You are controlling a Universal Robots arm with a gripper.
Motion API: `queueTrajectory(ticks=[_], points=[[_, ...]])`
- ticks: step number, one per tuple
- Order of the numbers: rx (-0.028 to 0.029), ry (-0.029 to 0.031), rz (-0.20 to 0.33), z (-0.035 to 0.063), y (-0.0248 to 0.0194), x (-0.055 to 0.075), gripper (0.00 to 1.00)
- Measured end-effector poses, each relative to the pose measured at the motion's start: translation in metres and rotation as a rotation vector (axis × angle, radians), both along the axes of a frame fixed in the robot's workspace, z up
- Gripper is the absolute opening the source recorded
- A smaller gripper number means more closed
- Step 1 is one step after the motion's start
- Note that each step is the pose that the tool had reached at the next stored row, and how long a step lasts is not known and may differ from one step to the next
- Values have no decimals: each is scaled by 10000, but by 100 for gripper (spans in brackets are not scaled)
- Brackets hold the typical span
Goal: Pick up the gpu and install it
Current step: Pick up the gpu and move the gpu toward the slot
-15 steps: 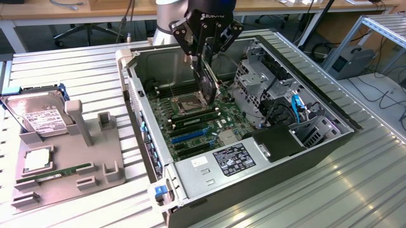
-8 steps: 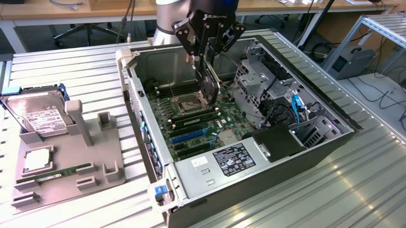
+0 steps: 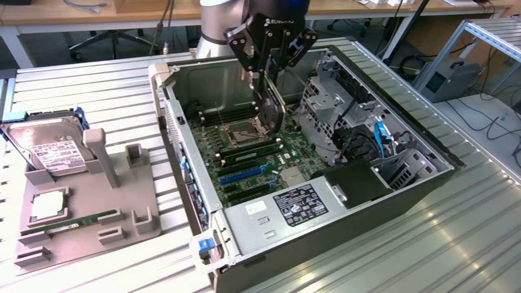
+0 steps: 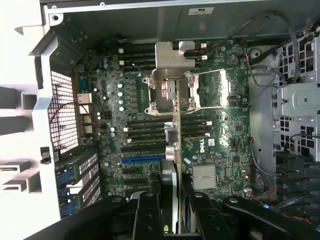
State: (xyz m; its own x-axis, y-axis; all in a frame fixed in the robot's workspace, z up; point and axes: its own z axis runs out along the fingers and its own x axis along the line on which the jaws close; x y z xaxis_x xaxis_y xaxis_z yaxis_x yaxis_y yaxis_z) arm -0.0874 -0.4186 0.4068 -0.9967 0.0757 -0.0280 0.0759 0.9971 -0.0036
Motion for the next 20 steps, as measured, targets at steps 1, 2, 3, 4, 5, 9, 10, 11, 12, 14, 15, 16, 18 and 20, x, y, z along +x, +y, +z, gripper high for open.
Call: queueTrajectory(ticks=[1,2,3,4,5,9,10,11,12,14,15,16,18,20], points=[[-2,0,0,-1,0,6,27],[-3,0,0,-2,0,12,27],[-5,0,0,-4,0,19,27],[-7,0,0,-5,0,25,27],[-8,-1,0,-7,0,30,27],[-12,0,0,-13,0,50,27],[-12,0,0,-16,0,55,27],[-13,0,0,-18,0,61,27],[-14,1,0,-21,0,69,27],[-13,0,-1,-29,0,85,27],[-13,0,0,-33,0,93,27],[-14,0,-1,-37,0,104,27],[-14,0,0,-52,0,131,27],[-14,0,0,-76,0,172,27]])
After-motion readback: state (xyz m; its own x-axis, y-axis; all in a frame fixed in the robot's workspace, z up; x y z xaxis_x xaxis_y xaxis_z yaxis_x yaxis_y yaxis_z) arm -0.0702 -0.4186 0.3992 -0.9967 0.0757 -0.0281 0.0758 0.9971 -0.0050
